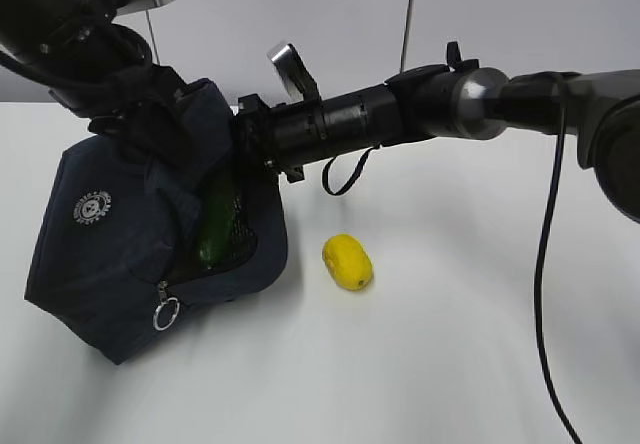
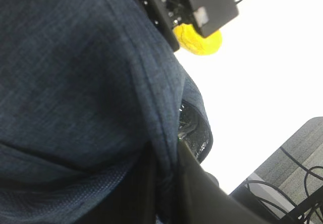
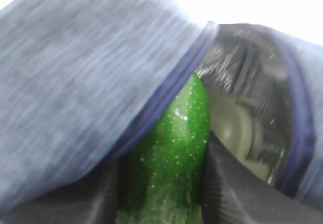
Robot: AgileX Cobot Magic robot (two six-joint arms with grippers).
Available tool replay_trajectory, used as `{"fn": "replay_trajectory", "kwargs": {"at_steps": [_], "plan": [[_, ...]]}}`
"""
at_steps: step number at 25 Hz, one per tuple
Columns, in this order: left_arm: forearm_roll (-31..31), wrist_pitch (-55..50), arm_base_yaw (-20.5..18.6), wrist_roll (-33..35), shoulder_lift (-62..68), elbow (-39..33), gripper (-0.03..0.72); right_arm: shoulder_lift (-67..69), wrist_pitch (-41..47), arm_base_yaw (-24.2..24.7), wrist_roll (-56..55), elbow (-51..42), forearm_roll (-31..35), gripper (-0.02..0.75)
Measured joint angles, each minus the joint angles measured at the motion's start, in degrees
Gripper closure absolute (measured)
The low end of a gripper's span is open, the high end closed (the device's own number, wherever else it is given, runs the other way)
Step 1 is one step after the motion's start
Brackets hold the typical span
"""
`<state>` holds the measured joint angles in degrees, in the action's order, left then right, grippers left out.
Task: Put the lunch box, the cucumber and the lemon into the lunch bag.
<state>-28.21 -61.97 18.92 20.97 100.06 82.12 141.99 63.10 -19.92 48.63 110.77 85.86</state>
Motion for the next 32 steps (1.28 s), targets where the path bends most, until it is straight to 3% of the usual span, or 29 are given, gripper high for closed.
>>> {"fn": "replay_trajectory", "kwargs": {"at_steps": [6, 14, 21, 27, 32], "plan": [[-0.22, 0.00, 0.00, 0.00, 0.00, 0.00, 0.671, 0.00, -2.29, -0.33, 2.24, 0.00, 0.38, 0.411], [-0.33, -0.10, 0.00, 0.00, 0.00, 0.00, 0.671, 0.00, -0.64, -0.33, 2.62, 0.00, 0.46, 0.237], [-0.56, -0.10, 0.00, 0.00, 0.00, 0.00, 0.671, 0.00, 0.70, 0.04, 2.62, 0.00, 0.24, 0.225], [-0.65, -0.10, 0.00, 0.00, 0.00, 0.00, 0.671, 0.00, 3.97, 3.49, 0.76, 0.00, -1.09, 0.227], [-0.83, -0.21, 0.00, 0.00, 0.00, 0.00, 0.671, -1.26, 4.35, 8.09, -3.53, 0.00, -10.51, 0.230]]}}
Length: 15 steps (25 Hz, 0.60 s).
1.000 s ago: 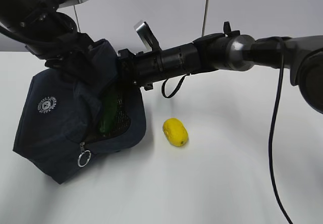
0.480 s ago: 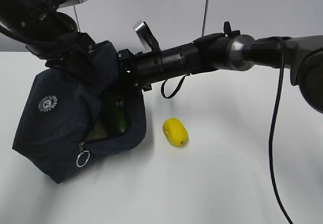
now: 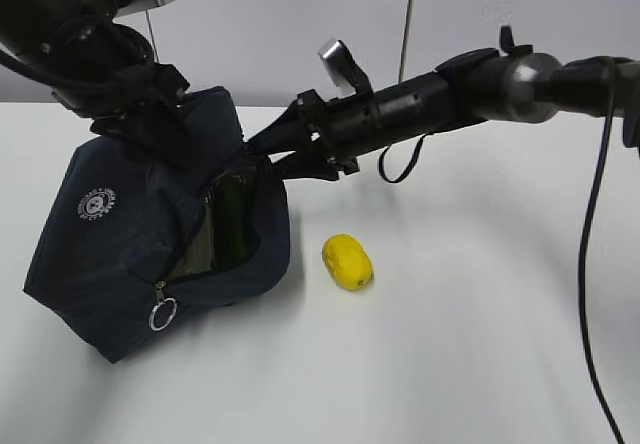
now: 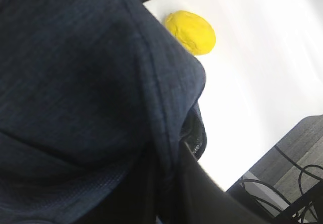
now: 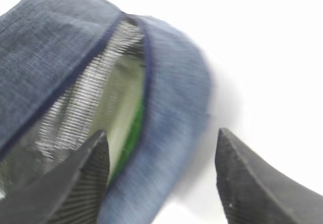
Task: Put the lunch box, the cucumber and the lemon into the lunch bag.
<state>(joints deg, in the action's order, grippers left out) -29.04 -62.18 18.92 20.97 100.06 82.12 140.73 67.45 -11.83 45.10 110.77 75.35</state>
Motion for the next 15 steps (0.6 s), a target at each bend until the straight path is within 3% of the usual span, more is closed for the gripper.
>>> {"fn": "replay_trajectory", "kwargs": {"at_steps": [7, 15], "plan": [[0.00, -0.10, 0.00, 0.00, 0.00, 0.00, 0.671, -7.43, 0.50, 4.08, -5.94, 0.00, -18.13, 0.262], [0.00, -0.67, 0.00, 0.00, 0.00, 0.00, 0.671, -14.19, 2.12, 0.95, -18.06, 0.00, -40.52, 0.266]]}}
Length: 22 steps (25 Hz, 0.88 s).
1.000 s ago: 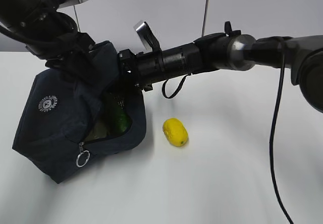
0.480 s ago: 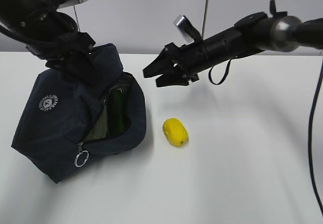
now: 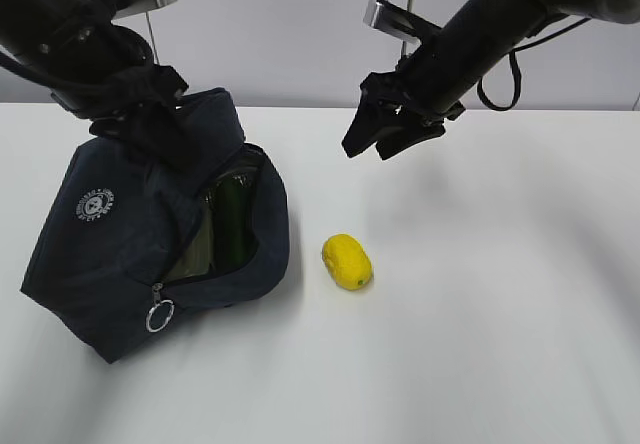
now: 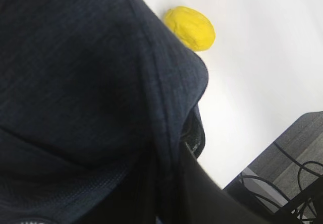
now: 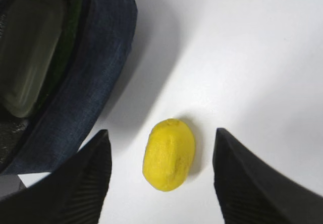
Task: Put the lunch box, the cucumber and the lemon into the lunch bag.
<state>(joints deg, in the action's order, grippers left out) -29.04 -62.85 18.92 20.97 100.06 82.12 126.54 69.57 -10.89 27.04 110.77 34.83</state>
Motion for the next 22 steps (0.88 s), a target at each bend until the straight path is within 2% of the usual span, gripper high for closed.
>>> {"fn": "replay_trajectory", "kwargs": {"at_steps": [9, 17, 22], "plan": [[0.00, -0.82, 0.00, 0.00, 0.00, 0.00, 0.671, -0.52, 0.46, -10.32, -10.53, 0.00, -18.68, 0.295], [0.00, -0.85, 0.00, 0.09, 0.00, 0.00, 0.671, -1.16, 0.58, -10.90, -12.62, -1.81, -22.63, 0.295], [0.00, -0.94, 0.00, 0.09, 0.00, 0.00, 0.671, -4.28, -0.38, -10.90, -12.62, -12.55, -22.66, 0.295]]}}
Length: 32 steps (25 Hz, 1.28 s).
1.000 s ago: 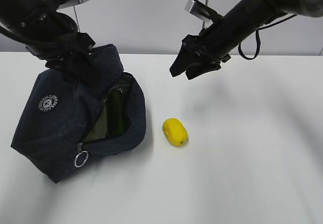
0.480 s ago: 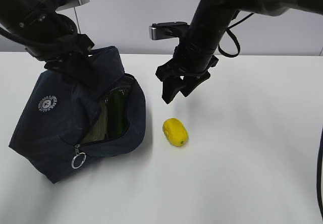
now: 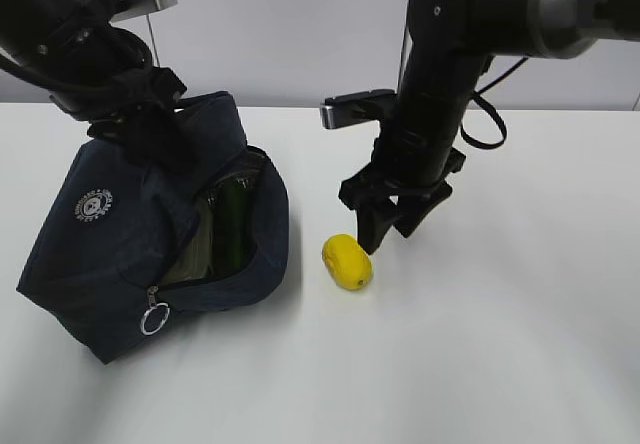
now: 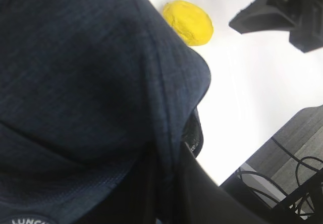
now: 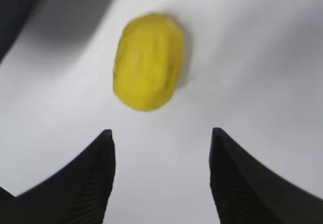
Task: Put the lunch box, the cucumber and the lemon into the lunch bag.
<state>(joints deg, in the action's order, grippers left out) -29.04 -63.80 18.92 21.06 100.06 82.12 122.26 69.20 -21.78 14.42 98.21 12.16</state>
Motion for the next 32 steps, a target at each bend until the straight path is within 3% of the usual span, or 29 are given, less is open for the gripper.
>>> {"fn": "replay_trajectory", "kwargs": {"at_steps": [5, 12, 32], "plan": [[0.11, 0.00, 0.00, 0.00, 0.00, 0.00, 0.671, -4.28, -8.98, 0.00, 3.25, -9.35, 4.63, 0.295], [0.11, 0.00, 0.00, 0.00, 0.00, 0.00, 0.671, -4.99, -18.54, -1.26, 5.58, -12.60, 7.15, 0.295], [0.11, -0.15, 0.00, 0.00, 0.00, 0.00, 0.671, -4.86, -24.00, -1.36, 5.99, -12.69, 7.89, 0.295]]}}
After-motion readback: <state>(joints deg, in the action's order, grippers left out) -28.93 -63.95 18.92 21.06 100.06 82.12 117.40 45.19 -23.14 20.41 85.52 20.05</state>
